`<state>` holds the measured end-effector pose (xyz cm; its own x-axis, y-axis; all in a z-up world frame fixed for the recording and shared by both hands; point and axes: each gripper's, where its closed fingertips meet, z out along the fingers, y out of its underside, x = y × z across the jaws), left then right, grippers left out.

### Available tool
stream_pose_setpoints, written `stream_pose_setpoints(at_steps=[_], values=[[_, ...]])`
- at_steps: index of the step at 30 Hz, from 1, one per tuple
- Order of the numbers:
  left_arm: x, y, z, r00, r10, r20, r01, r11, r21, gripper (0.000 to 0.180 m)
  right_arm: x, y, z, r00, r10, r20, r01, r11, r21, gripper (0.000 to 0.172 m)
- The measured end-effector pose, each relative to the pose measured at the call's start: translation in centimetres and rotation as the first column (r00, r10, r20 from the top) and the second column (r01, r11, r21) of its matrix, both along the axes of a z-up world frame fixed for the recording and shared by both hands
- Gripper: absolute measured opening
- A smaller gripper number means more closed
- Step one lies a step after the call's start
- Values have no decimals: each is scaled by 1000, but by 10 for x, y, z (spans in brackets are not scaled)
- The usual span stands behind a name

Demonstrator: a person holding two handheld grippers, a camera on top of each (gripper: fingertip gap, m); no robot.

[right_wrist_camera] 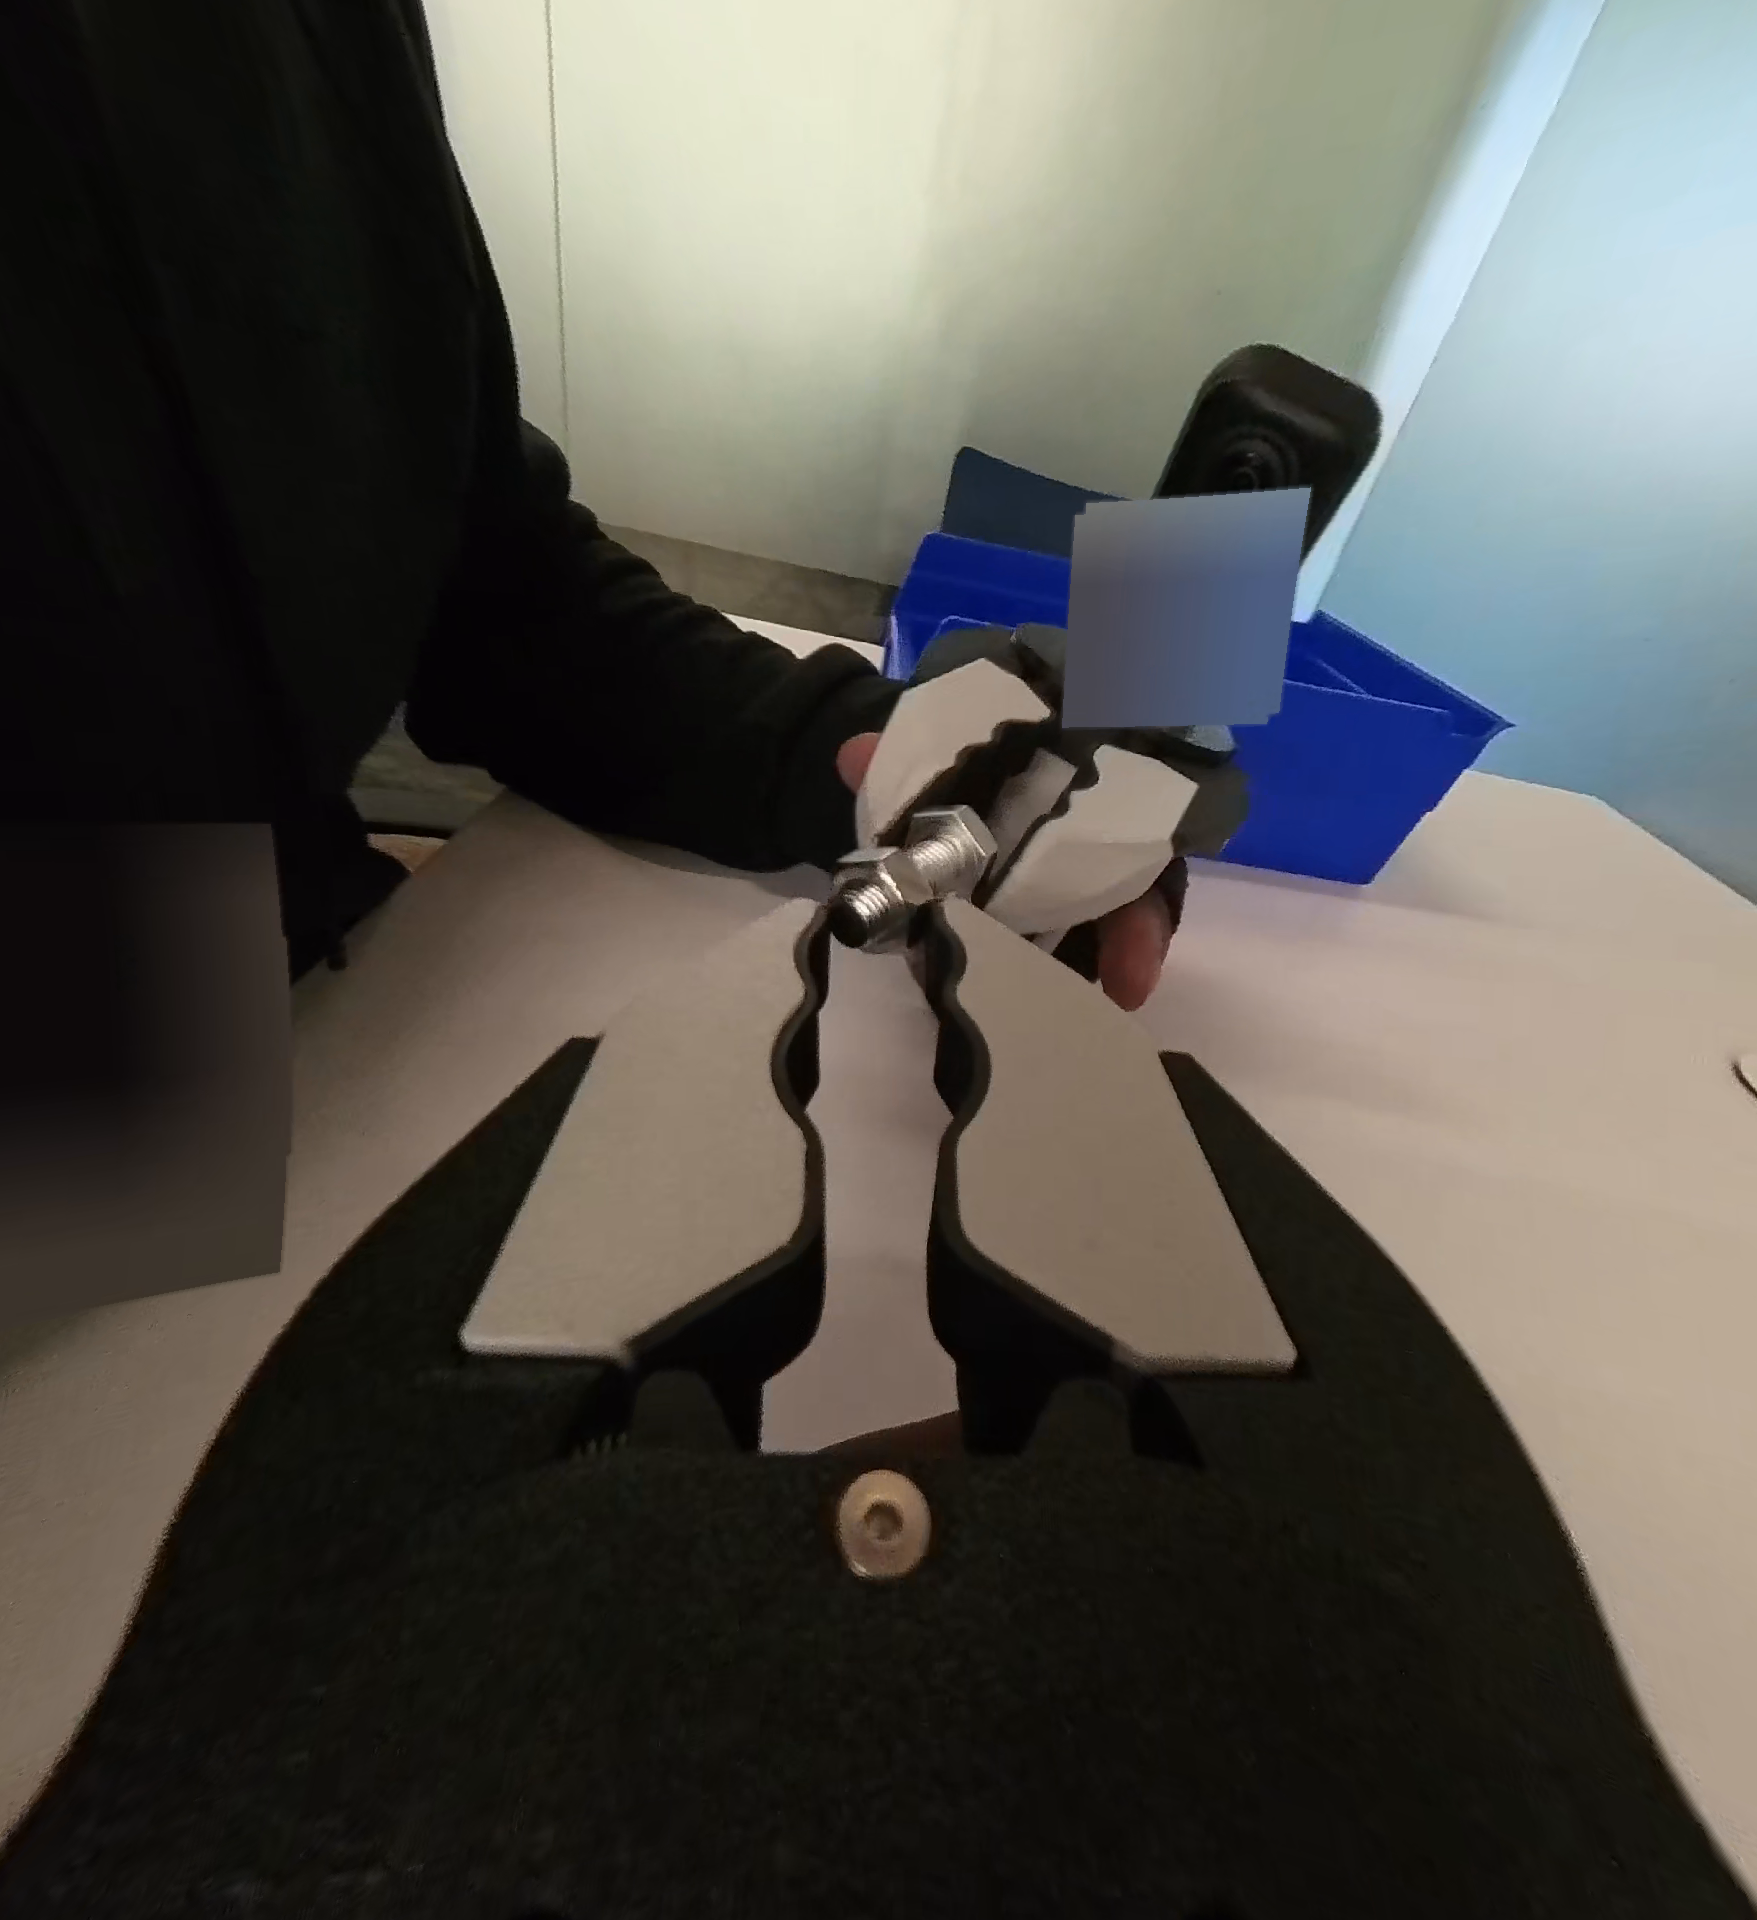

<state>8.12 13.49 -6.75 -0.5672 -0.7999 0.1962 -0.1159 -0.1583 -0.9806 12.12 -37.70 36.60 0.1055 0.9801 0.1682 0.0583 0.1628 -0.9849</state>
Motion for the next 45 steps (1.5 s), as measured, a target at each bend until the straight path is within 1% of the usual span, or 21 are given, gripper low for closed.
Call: stream_pose_setpoints(at_steps=[11, 14, 15, 17, 20, 22, 24, 26, 28, 30, 33, 34, 36, 37, 38, 39, 40, 41, 42, 43, 45], values=[[2, -8, -2, 1000, -1, 16, 1, 999, 44, 17, -1, -5, -2, 999, 46, -6, -46, 998, -32, 17], [8, 7, 0, 992, 116, 51, -120, 989, 90, 17, 3, 12, -5, 998, -59, 8, 59, 996, -62, 18], [9, 15, 0, 981, 179, 69, -187, 974, 125, 17, 6, 19, -5, 995, -102, 12, 103, 990, -98, 18], [11, 29, 4, 949, 289, 124, -308, 933, 186, 17, 10, 29, -4, 990, -139, 8, 137, 968, -208, 33], [12, 39, 11, 904, 374, 206, -419, 873, 251, 16, 9, 30, 2, 992, -115, -51, 85, 911, -403, 46], [14, 42, 8, 888, 400, 226, -455, 834, 311, 17, 9, 30, 9, 987, -101, -124, 22, 855, -519, 49], [15, 42, 4, 884, 407, 230, -466, 805, 367, 17, 10, 34, 14, 977, -112, -183, -20, 800, -599, 44], [16, 40, 1, 887, 398, 233, -460, 796, 393, 17, 12, 41, 10, 973, -146, -180, -8, 757, -654, 33], [16, 38, 1, 891, 388, 238, -453, 800, 393, 17, 13, 40, 8, 975, -140, -175, -12, 748, -664, 20], [16, 38, 1, 891, 392, 229, -453, 803, 387, 17, 13, 41, 6, 976, -152, -154, 12, 749, -663, 18], [17, 39, 0, 900, 396, 184, -436, 840, 323, 17, 15, 43, 5, 979, -178, -98, 94, 825, -558, 18], [18, 40, 0, 902, 402, 155, -430, 859, 279, 17, 16, 43, 5, 977, -202, -72, 147, 874, -464, 18], [20, 41, 0, 914, 394, 93, -404, 899, 167, 17, 19, 43, 8, 958, -286, -18, 281, 952, -124, 17], [21, 40, 1, 921, 381, 78, -388, 914, 115, 17, 19, 41, 9, 942, -335, -3, 334, 938, 90, 18], [21, 39, 2, 927, 367, 72, -372, 925, 79, 17, 19, 39, 10, 926, -377, 0, 364, 894, 262, 18], [21, 38, 3, 930, 361, 73, -366, 929, 64, 17, 19, 38, 10, 916, -400, 2, 379, 868, 321, 18], [21, 38, 3, 928, 365, 77, -370, 926, 70, 17, 19, 39, 10, 919, -395, 4, 381, 888, 257, 18], [21, 38, 3, 926, 367, 89, -374, 924, 86, 17, 19, 39, 11, 929, -370, -7, 368, 921, 126, 22], [20, 37, 5, 925, 366, 105, -376, 921, 101, 17, 19, 42, 13, 936, -351, -26, 350, 936, -20, 35], [19, 37, 7, 923, 366, 120, -379, 918, 113, 17, 20, 44, 16, 944, -326, -48, 315, 936, -157, 45], [16, 37, 9, 919, 369, 138, -387, 912, 140, 16, 22, 43, 20, 961, -252, -116, 190, 902, -389, 47]])
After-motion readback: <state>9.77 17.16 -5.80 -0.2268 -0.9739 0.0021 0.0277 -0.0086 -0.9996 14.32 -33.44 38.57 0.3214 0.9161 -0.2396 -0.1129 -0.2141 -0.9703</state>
